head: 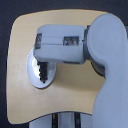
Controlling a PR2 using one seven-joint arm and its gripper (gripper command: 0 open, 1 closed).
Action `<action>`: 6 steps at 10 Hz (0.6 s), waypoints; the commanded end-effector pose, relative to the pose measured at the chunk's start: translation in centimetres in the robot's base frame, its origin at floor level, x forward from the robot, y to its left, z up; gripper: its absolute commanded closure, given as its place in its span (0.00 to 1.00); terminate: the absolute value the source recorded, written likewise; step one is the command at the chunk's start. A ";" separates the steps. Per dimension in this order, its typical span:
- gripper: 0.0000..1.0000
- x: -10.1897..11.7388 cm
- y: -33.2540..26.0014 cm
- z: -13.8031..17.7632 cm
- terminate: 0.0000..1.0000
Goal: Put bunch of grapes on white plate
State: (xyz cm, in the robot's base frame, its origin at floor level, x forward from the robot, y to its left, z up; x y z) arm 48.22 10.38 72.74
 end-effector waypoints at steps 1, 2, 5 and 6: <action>1.00 -0.9 0.2 1.0 0.00; 0.00 -0.9 0.2 1.1 0.00; 0.00 -1.1 0.6 1.4 0.00; 0.00 -1.2 0.7 1.5 0.00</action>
State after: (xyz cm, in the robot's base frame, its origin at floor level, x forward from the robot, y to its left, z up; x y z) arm 47.43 10.49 73.66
